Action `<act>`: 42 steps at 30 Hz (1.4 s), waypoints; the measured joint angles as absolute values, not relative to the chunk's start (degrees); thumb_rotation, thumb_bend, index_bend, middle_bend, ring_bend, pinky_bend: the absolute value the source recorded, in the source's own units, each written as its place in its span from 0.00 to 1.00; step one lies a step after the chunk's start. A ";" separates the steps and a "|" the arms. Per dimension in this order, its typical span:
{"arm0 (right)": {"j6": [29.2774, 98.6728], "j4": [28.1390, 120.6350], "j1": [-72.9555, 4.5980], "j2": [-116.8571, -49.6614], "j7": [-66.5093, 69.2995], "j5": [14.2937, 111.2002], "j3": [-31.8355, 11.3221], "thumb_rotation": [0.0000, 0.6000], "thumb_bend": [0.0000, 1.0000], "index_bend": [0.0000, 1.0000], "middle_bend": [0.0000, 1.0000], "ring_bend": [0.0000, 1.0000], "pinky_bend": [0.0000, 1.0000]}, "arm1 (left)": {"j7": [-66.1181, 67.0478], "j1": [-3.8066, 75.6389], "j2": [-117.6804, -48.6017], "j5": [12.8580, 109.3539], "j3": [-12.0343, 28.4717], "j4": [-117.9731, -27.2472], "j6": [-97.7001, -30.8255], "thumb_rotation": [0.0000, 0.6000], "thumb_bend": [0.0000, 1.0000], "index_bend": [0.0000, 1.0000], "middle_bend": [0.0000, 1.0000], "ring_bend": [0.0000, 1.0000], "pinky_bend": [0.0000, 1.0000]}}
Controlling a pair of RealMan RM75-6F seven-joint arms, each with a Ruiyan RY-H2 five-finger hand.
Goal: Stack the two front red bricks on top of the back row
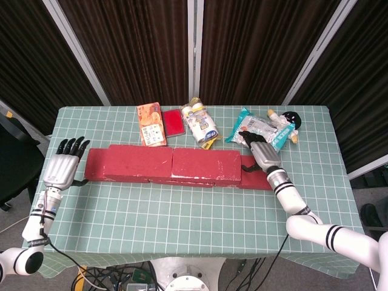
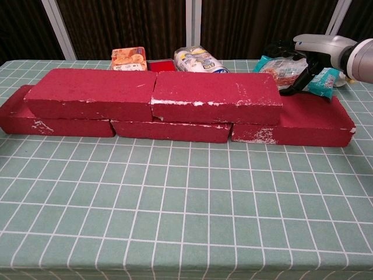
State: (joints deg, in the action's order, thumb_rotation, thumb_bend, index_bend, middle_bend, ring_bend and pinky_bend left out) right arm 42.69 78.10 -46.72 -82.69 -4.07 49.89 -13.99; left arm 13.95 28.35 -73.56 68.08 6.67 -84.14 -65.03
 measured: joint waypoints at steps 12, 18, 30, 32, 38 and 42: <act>43.22 78.48 -47.25 -83.21 -5.46 48.75 -13.95 1.00 0.18 0.00 0.00 0.00 0.00 | 12.79 28.07 -73.59 68.37 6.93 -83.45 -64.35 1.00 0.03 0.03 0.00 0.00 0.00; 44.13 80.25 -46.61 -81.17 -5.49 48.84 -14.13 1.00 0.18 0.00 0.00 0.00 0.00 | 12.75 27.71 -73.28 68.79 6.98 -83.83 -64.83 1.00 0.03 0.03 0.00 0.00 0.00; 48.88 92.16 -42.03 -70.40 -2.23 57.05 -14.64 1.00 0.09 0.00 0.00 0.00 0.00 | 9.55 24.06 -70.20 73.04 5.19 -87.62 -69.29 1.00 0.02 0.03 0.00 0.00 0.00; 49.90 94.48 -40.65 -67.83 -1.64 59.86 -14.14 1.00 0.07 0.00 0.00 0.00 0.00 | 7.58 22.91 -69.31 74.75 4.19 -88.24 -70.22 1.00 0.02 0.03 0.00 0.00 0.00; 56.77 101.52 -33.38 -59.43 -2.71 70.03 -8.92 1.00 0.04 0.00 0.00 0.00 0.00 | 2.35 18.78 -66.86 81.46 -0.38 -88.67 -73.75 1.00 0.00 0.03 0.00 0.00 0.00; 64.09 104.67 -26.64 -56.52 -4.26 76.75 -3.81 1.00 0.04 0.00 0.00 0.00 0.00 | 1.78 15.03 -66.20 83.95 -2.73 -88.37 -77.93 1.00 0.00 0.03 0.00 0.00 0.00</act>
